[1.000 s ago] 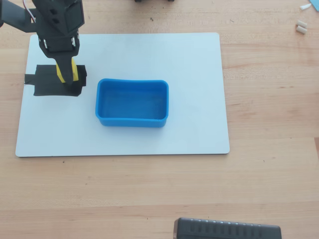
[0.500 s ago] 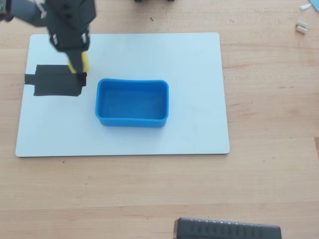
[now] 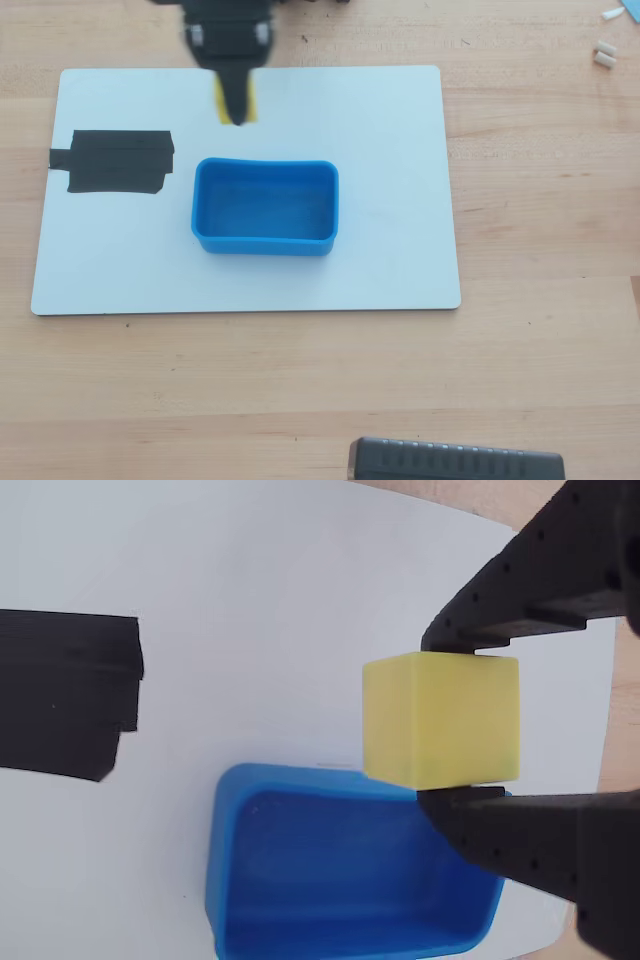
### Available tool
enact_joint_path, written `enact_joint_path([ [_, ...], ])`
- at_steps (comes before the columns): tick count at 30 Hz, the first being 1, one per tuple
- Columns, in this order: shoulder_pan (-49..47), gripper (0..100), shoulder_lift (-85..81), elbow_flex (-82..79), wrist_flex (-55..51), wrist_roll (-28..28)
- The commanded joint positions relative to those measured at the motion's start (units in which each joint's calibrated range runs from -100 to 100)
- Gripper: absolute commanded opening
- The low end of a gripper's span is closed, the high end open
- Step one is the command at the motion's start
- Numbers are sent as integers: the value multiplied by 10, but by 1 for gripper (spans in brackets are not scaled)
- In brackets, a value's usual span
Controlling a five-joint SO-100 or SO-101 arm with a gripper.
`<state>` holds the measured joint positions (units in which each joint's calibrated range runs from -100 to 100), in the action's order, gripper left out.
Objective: Pick up yellow cube and drop it in the blue rectangular bin
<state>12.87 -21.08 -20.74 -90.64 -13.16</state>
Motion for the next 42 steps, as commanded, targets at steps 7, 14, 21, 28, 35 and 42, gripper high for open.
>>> enact_joint_path([
  [7,-107,12,11,57,84,59],
  [14,-109,12,73,57,163,54],
  [21,-115,12,110,51,212,54],
  [28,-109,12,128,38,228,54],
  [35,-115,30,124,19,218,54],
  [42,-133,29,17,-9,157,58],
])
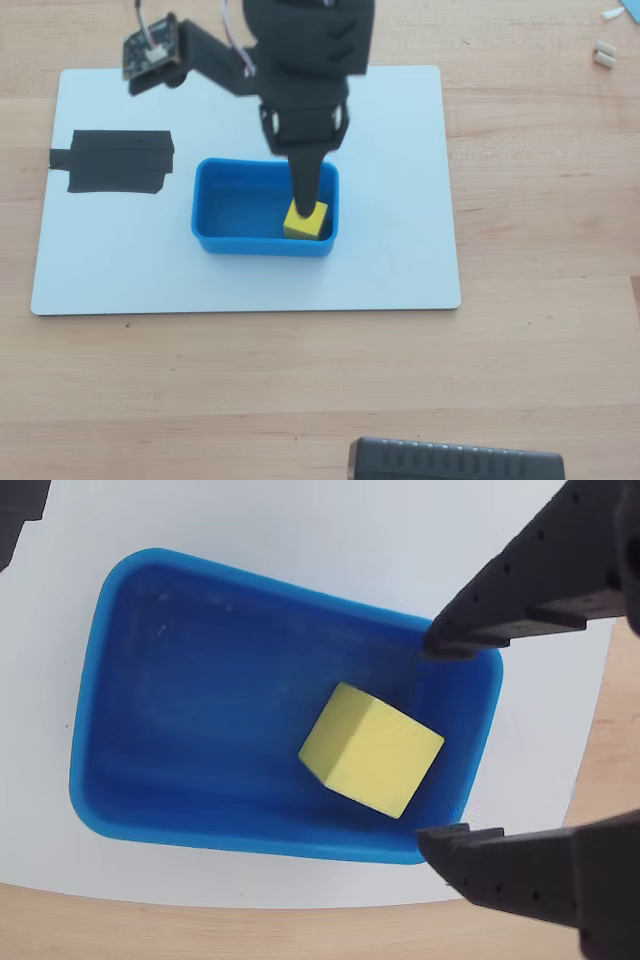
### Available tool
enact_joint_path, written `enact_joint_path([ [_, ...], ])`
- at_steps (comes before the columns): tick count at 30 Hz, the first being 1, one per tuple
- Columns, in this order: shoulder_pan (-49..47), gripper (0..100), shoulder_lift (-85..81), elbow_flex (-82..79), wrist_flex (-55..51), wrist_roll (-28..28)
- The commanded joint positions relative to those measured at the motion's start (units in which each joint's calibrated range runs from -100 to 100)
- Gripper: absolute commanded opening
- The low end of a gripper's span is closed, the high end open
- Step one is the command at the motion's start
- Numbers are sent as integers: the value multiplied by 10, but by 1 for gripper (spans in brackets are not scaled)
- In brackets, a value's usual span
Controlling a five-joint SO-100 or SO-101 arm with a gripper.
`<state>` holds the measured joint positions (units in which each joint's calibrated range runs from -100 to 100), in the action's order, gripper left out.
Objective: Pick up yellow cube and drop it in the blue rectangular bin
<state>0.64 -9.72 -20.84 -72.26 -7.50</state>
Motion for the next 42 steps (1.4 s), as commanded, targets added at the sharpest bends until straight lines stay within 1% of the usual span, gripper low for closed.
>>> enact_joint_path([
  [1,-13,26,-126,-19,-36,2],
  [6,-11,4,-272,-120,-53,7],
  [7,-9,1,-311,-157,-47,7],
  [8,-9,0,-355,-199,-37,7],
  [12,-21,0,-539,-364,-2,7],
  [17,-5,0,-594,-448,38,3],
  [22,-10,0,-662,-596,112,3],
  [27,-23,0,-815,-710,99,3],
  [30,-12,0,-866,-732,79,3],
  [42,-6,0,-866,-732,77,5],
])
